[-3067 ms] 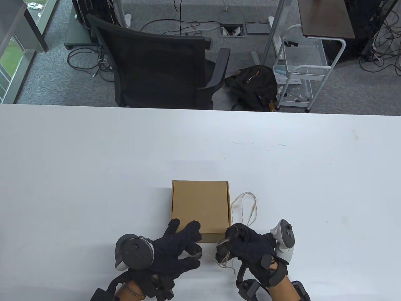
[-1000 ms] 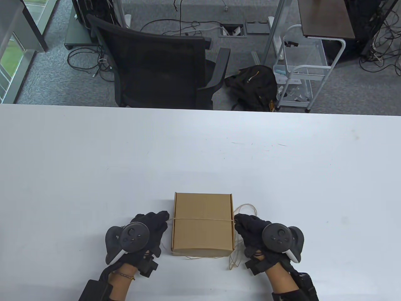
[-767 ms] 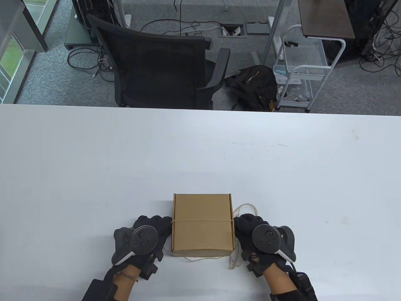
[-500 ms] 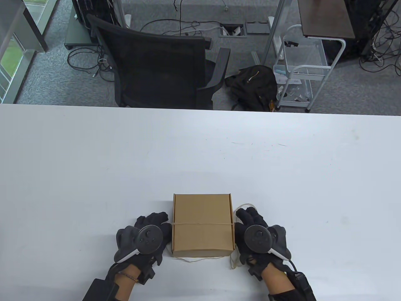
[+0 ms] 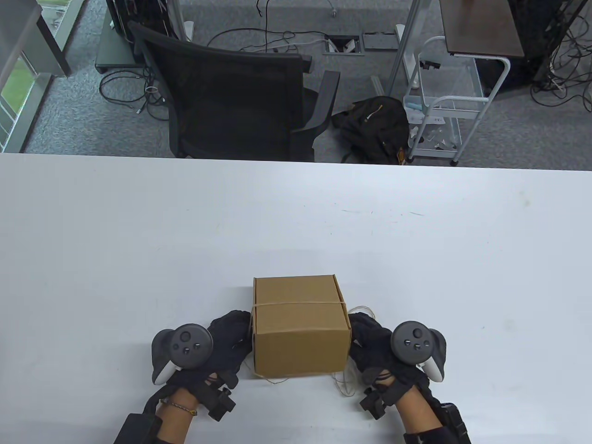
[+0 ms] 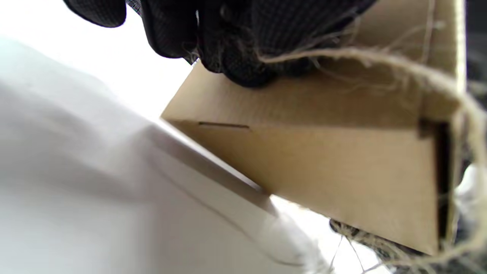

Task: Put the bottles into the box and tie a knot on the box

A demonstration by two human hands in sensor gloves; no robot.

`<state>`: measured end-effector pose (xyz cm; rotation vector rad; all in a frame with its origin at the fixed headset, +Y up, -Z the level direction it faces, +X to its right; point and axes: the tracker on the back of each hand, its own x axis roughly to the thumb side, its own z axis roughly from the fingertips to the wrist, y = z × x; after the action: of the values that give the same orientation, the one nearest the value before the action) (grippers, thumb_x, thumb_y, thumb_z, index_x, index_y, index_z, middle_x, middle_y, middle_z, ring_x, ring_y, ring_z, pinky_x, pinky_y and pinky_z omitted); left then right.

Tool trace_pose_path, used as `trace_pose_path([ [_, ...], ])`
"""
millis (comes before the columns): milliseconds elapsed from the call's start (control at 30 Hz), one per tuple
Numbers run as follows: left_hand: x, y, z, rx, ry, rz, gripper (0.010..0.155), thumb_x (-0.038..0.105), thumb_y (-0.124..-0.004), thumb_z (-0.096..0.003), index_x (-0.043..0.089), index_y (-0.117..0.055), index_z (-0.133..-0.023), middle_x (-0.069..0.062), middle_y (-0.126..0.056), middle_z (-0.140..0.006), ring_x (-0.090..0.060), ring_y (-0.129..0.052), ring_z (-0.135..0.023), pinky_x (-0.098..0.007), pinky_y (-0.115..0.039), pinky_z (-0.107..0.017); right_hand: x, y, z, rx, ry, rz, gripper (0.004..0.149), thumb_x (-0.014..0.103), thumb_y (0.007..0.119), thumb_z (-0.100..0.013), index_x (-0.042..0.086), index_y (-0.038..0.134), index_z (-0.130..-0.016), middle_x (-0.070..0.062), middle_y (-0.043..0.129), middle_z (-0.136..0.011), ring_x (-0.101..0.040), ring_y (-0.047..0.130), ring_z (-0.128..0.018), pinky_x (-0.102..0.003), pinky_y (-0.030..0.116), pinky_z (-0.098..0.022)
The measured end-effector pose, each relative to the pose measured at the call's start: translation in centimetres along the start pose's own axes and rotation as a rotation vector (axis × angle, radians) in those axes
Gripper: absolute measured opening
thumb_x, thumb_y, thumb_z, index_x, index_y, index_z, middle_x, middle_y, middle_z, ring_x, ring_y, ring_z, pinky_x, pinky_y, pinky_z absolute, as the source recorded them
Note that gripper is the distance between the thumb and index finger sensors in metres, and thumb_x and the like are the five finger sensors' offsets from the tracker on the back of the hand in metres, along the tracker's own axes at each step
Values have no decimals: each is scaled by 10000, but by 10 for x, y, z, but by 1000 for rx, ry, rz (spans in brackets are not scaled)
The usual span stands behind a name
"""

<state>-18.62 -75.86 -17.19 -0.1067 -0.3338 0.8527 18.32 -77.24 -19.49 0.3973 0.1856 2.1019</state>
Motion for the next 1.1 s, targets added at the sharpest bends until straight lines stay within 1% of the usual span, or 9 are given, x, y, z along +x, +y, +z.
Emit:
trace_pose_path([
  [167,-3,5,5,-24,10,234,483,325,-828,-477,-9,-829,-826,-255,-710,-1067,-612,-708,-1005,-742,-654,-660,9,-6,5,6,-26,-103,400,257,766,-477,17,788,-796,-303,858,-838,-524,817,-740,-632,710,-543],
  [300,-1,13,7,3,33,349,484,354,-817,-488,7,-826,-827,-220,-734,-1039,-598,-843,-894,-697,-750,-628,13,-8,9,-37,5,-150,398,311,779,-480,15,817,-743,-228,972,-644,-421,978,-563,-559,840,-427],
  [433,-6,14,8,26,105,388,489,400,-804,-498,32,-852,-816,-196,-793,-1014,-518,-958,-783,-635,-837,-564,7,-4,7,-56,64,-284,401,324,802,-474,0,824,-710,-160,985,-560,-362,1002,-491,-527,859,-383],
  [533,-5,13,5,24,152,347,489,420,-816,-506,37,-868,-806,-194,-819,-1000,-449,-1003,-729,-593,-869,-539,-3,1,5,-42,168,-412,412,308,827,-477,-2,819,-749,-169,955,-579,-363,971,-513,-540,832,-407],
  [700,-16,5,-2,11,236,379,495,402,-820,-518,24,-854,-836,-204,-792,-1034,-468,-960,-788,-609,-833,-575,-20,5,-3,23,256,-377,407,298,802,-480,42,798,-797,-179,912,-701,-434,893,-650,-591,762,-496],
  [833,-20,5,-1,5,239,511,496,396,-824,-526,20,-853,-849,-211,-774,-1052,-507,-897,-862,-657,-762,-616,-27,0,-3,2,285,-475,400,294,817,-482,28,839,-781,-199,955,-682,-441,932,-618,-591,791,-467],
  [900,-19,5,2,16,240,568,495,387,-831,-525,12,-855,-848,-217,-769,-1057,-537,-859,-895,-691,-724,-627,-25,-5,-1,78,314,-489,402,313,810,-493,20,846,-766,-175,996,-625,-395,986,-553,-556,836,-426],
  [1000,-10,6,4,44,232,501,497,391,-842,-520,12,-860,-842,-213,-765,-1065,-546,-828,-924,-705,-696,-637,-20,-11,0,136,315,-425,425,372,810,-506,-14,884,-669,-125,1040,-493,-323,1043,-427,-503,888,-344],
  [1100,7,6,7,110,186,307,499,395,-848,-516,19,-860,-844,-211,-728,-1098,-553,-782,-963,-711,-683,-646,-1,-15,4,225,272,-215,421,356,859,-489,-22,879,-674,-143,1029,-513,-346,1021,-455,-526,860,-372],
])
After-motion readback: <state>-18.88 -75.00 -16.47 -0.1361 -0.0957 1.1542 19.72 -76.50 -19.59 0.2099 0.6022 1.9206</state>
